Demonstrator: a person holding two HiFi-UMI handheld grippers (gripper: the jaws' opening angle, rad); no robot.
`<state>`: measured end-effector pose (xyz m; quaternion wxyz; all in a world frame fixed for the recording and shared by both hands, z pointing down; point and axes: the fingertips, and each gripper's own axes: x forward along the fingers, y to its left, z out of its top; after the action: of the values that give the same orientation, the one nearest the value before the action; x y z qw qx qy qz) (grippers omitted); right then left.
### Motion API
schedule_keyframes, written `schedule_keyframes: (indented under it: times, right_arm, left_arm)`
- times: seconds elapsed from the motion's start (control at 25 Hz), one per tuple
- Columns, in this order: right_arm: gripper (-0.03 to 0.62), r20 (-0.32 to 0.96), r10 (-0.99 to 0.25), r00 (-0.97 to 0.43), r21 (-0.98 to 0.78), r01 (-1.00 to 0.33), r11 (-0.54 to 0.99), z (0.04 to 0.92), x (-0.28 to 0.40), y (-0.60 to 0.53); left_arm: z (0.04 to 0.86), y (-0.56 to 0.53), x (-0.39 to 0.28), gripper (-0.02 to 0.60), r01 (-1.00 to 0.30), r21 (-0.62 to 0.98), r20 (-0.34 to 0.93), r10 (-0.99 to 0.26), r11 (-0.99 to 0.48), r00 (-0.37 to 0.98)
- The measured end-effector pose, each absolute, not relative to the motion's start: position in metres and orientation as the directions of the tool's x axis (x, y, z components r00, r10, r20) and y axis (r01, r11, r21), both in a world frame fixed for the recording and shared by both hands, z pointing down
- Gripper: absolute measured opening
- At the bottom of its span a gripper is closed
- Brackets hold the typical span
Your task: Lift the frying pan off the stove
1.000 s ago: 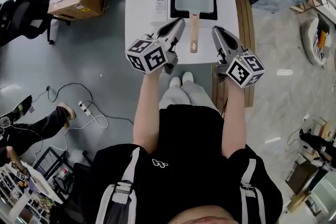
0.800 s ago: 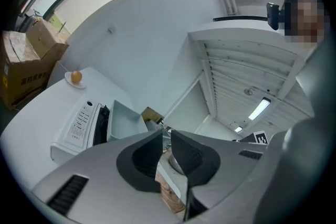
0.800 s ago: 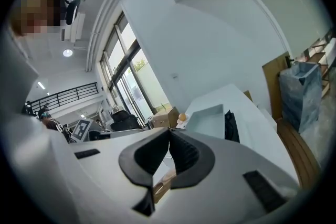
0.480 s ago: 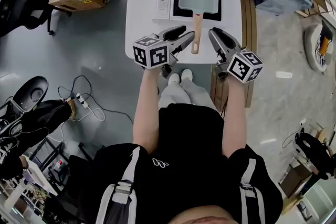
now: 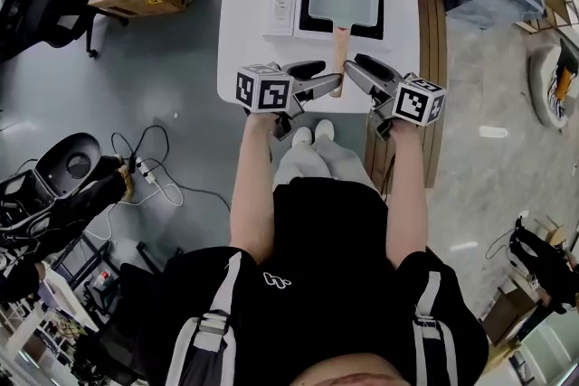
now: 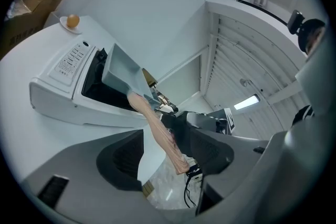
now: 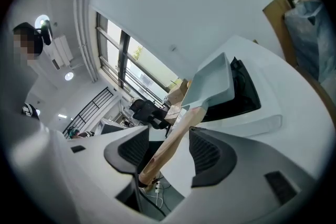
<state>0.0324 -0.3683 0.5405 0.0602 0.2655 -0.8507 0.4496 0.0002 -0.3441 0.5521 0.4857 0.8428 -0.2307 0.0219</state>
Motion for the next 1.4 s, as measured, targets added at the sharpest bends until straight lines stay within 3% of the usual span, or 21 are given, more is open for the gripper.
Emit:
schedule_keyframes:
  times: [0.32, 0.68, 0.96, 1.4]
  right_arm:
    - [0.244, 0.292, -0.304, -0.907, -0.807, -0.404, 0.431, 0.55, 0.012, -0.37]
    - [0.175, 0.291, -0.257, -0.921, -0.825, -0.378, 0.421, 0.561, 0.004, -0.37]
    - [0.164, 0.228, -0.279, -0.933, -0.879, -0.321, 0.354, 0.566, 0.005, -0.37]
    - [0.156, 0.158, -0.328, -0.932, -0.887, -0.279, 0.367, 0.562, 0.004, -0.371]
  left_arm:
    - [0.566, -0.328, 0.017, 0.287, -0.356, 0.835, 0.261, -0.268, -0.419, 0.927]
    - [0.567, -0.327, 0.027, 0.187, -0.273, 0.884, 0.184, -0.252, -0.38, 0.95]
    - [0.565, -0.328, 0.029, 0.16, -0.256, 0.889, 0.164, -0.259, -0.379, 0.952]
    - [0.559, -0.327, 0.028, 0.169, -0.264, 0.852, 0.156, -0.262, -0.451, 0.952]
